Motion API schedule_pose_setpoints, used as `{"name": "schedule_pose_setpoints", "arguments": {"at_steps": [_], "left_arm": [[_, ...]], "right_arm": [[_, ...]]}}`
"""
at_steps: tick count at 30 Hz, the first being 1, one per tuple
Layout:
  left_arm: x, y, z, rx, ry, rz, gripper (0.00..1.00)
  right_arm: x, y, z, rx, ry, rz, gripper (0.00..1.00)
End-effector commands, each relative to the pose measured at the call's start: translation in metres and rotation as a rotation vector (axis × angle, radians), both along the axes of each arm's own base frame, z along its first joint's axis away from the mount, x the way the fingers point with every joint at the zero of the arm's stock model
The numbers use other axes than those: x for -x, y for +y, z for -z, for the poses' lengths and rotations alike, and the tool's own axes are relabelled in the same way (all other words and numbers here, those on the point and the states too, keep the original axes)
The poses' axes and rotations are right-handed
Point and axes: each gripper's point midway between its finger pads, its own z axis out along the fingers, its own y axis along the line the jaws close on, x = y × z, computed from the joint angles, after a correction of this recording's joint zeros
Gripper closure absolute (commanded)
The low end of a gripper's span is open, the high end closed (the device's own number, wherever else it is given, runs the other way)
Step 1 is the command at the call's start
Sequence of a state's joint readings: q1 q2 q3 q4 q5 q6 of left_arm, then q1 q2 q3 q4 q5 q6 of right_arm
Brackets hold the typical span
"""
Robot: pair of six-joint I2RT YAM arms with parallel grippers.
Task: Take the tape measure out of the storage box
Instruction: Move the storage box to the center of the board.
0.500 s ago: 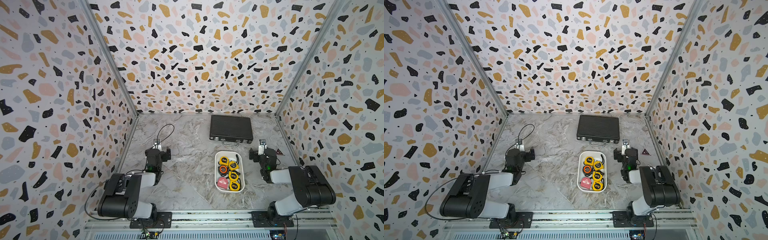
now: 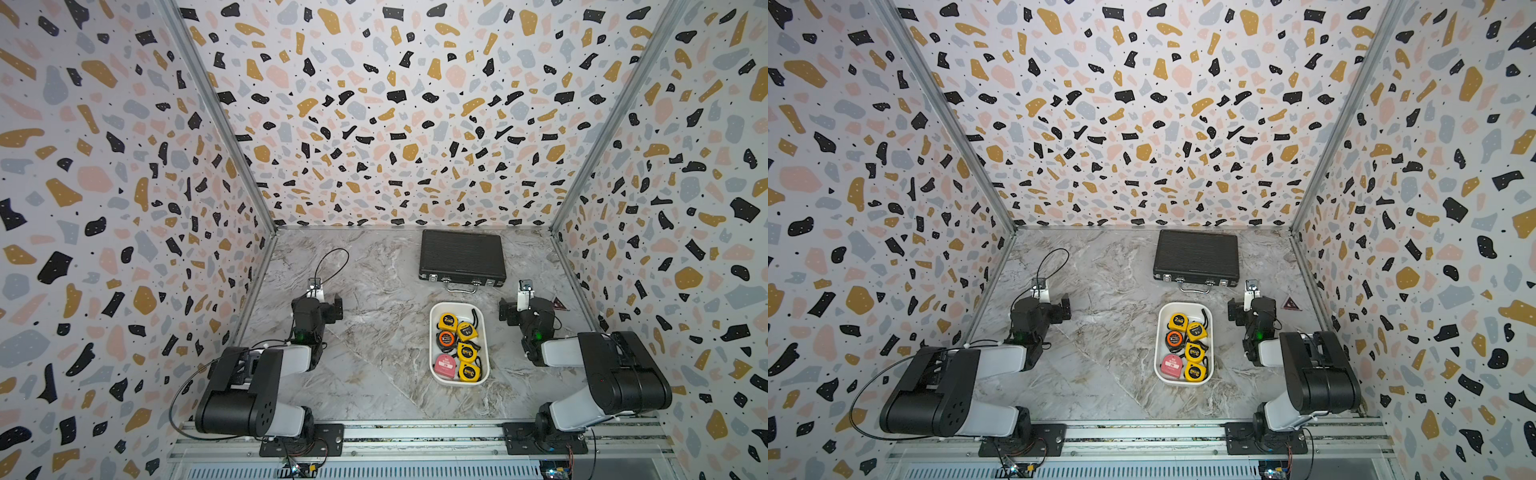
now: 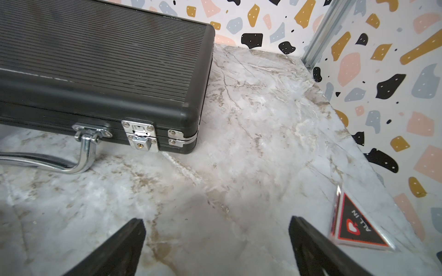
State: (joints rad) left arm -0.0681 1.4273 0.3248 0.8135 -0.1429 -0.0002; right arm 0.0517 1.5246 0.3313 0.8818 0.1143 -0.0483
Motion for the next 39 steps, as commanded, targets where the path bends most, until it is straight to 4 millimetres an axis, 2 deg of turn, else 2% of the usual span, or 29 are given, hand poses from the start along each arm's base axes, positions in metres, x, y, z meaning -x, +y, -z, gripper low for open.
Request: {"name": "schedule_pose_setpoints", "arguments": {"at_steps": [1, 5, 10, 14, 18, 21, 27, 30, 34, 39], "left_arm": [[-0.002, 0.000, -0.006, 0.003, -0.027, 0.008, 0.00], [-0.004, 0.002, -0.013, 0.004, -0.038, 0.002, 0.00], [-0.007, -0.008, -0.029, 0.002, 0.094, 0.060, 0.00], [-0.003, -0.011, -0.046, 0.041, 0.179, 0.050, 0.00], [0.007, -0.029, -0.063, 0.146, 0.260, 0.076, 0.00], [0.017, -0.047, -0.070, 0.240, 0.302, 0.099, 0.00], [0.057, -0.085, -0.058, 0.323, 0.478, 0.156, 0.00], [0.075, -0.099, -0.053, 0.362, 0.528, 0.178, 0.00], [0.092, -0.120, -0.053, 0.405, 0.545, 0.229, 0.00], [0.110, -0.145, -0.044, 0.402, 0.608, 0.285, 0.00]], "right_arm": [[-0.007, 0.002, -0.010, -0.019, -0.022, -0.012, 0.01], [-0.006, 0.003, -0.016, -0.018, -0.033, -0.022, 0.01], [0.001, -0.004, -0.047, -0.066, 0.082, 0.065, 0.01], [0.012, 0.007, -0.067, -0.072, 0.179, 0.060, 0.01], [0.032, 0.021, -0.075, -0.174, 0.289, 0.065, 0.01], [0.051, 0.042, -0.073, -0.313, 0.380, 0.018, 0.01], [0.103, 0.087, -0.060, -0.522, 0.554, -0.107, 0.01], [0.127, 0.106, -0.051, -0.573, 0.618, -0.179, 0.01], [0.147, 0.123, -0.037, -0.650, 0.691, -0.223, 0.01], [0.156, 0.137, -0.027, -0.697, 0.736, -0.249, 0.01]]}}
